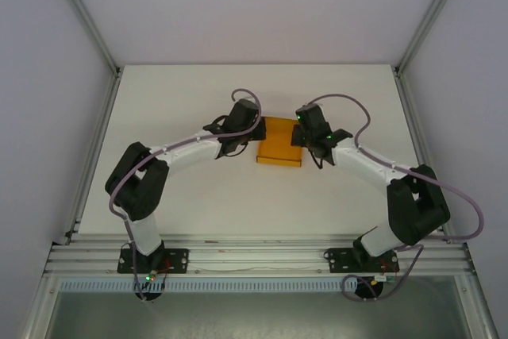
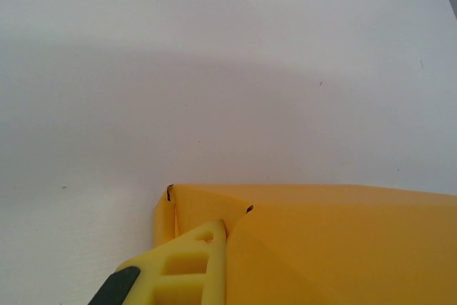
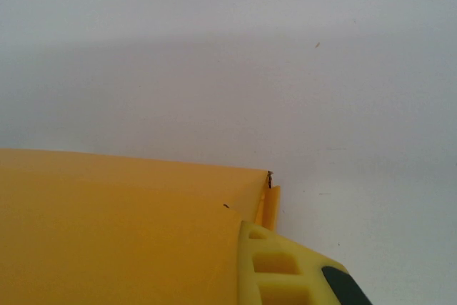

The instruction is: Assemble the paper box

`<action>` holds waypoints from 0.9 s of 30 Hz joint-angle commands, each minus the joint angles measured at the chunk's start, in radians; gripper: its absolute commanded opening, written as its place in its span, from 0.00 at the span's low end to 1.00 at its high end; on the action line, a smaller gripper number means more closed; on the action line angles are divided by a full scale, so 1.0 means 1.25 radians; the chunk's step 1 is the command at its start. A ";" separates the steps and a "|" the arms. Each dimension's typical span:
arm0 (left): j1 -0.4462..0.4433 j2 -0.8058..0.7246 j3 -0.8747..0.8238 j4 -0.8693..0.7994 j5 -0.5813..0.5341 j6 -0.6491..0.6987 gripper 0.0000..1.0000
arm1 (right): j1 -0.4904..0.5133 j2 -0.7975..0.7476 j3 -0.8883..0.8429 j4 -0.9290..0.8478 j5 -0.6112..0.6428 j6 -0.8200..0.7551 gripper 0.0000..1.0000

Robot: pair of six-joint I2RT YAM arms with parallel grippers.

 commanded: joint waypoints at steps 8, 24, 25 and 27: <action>-0.068 0.015 -0.094 0.093 -0.012 -0.061 0.00 | 0.072 -0.060 -0.119 0.162 0.096 0.011 0.02; -0.087 -0.110 -0.250 0.132 0.038 -0.032 0.38 | 0.154 -0.081 -0.315 0.315 0.171 -0.140 0.00; -0.088 -0.122 -0.253 0.121 0.038 -0.032 0.41 | 0.159 -0.077 -0.312 0.307 0.179 -0.147 0.00; -0.087 -0.150 -0.252 0.080 0.026 -0.029 0.46 | 0.166 -0.064 -0.310 0.309 0.196 -0.156 0.00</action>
